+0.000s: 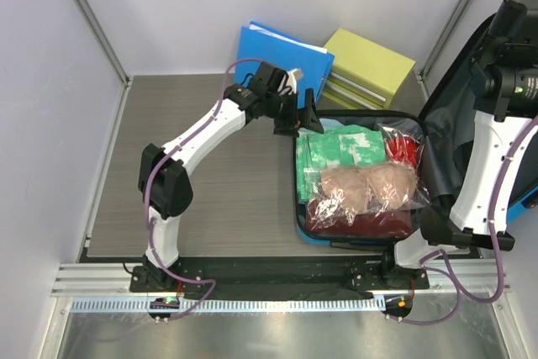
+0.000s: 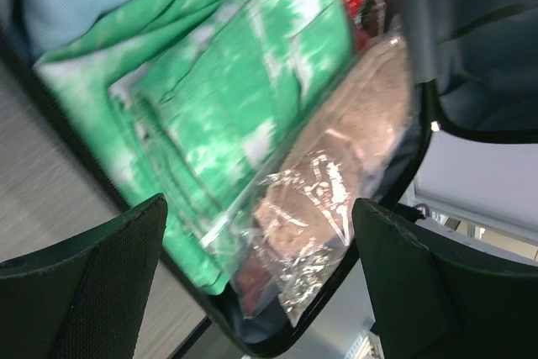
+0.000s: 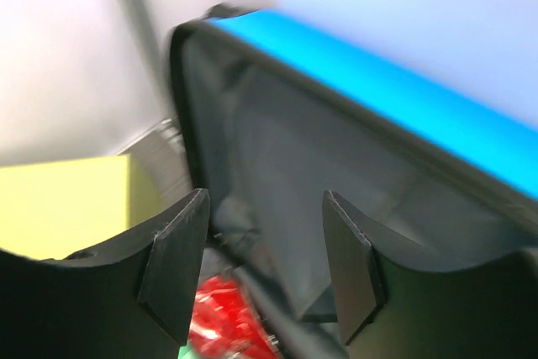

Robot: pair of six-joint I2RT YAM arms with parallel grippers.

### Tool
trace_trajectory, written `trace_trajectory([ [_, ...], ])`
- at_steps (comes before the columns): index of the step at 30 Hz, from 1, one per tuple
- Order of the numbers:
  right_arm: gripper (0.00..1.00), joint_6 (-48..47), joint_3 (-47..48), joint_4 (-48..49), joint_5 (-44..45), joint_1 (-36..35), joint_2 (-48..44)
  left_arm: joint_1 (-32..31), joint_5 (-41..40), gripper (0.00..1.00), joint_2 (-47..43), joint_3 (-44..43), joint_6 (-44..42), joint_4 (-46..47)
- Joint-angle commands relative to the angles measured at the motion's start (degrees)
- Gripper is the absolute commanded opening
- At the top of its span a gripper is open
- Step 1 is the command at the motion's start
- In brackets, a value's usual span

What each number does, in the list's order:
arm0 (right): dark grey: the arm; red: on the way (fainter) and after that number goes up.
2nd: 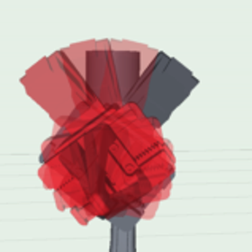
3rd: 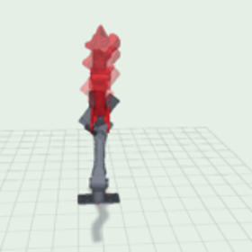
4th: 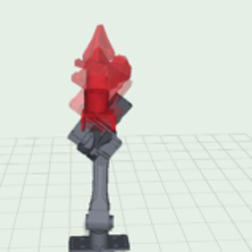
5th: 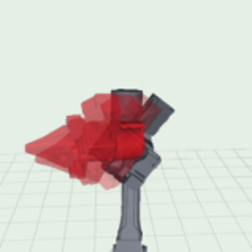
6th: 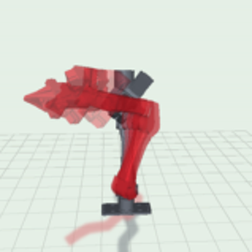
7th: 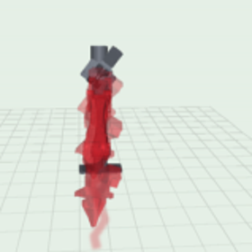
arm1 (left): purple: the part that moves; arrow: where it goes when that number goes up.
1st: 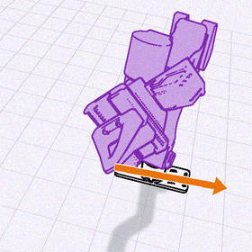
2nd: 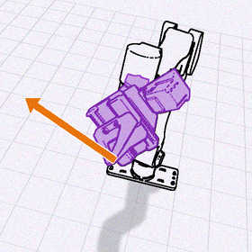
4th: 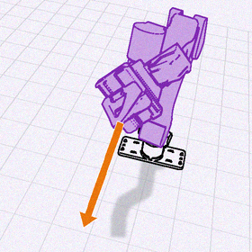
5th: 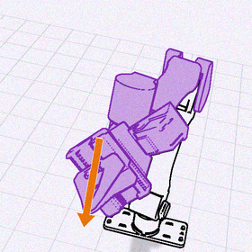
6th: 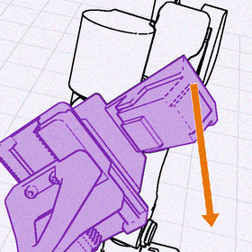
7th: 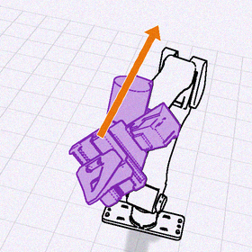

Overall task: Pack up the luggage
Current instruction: Close the luggage at the center of the board.

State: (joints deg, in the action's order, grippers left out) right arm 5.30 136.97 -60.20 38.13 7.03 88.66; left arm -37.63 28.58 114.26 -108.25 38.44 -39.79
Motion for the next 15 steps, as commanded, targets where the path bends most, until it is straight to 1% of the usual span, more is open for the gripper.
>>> trace_trajectory([
  [1, 0.63, -6.3, 3.4, 3.3, 10.7, 4.1, 0.5, -1.4, 2.2, 0.91, -2.7, -3.3, 0.9, 4.5],
  [3, 0.63, -6.4, 3.8, 5.4, 9.7, 8.1, 0.2, -1.8, 1.8, 0.91, -3.9, -1.3, 0.9, 5.3],
  [8, 0.63, -7.3, -1.1, 16.1, 7.4, 12.2, -1.7, -2.2, 2.3, 0.91, -6.1, 4.3, 1.6, 7.4],
  [12, 0.63, -6.7, -1.3, 16.8, 6.3, 14.6, 0.4, -2.2, 2.2, 0.91, -7.5, 6.4, 1.3, 7.9],
  [15, 0.63, -5.4, -3.8, 16.7, 3.4, 17.0, 0.5, -2.2, 2.1, 0.91, -8.3, 7.5, 0.9, 7.9],
])
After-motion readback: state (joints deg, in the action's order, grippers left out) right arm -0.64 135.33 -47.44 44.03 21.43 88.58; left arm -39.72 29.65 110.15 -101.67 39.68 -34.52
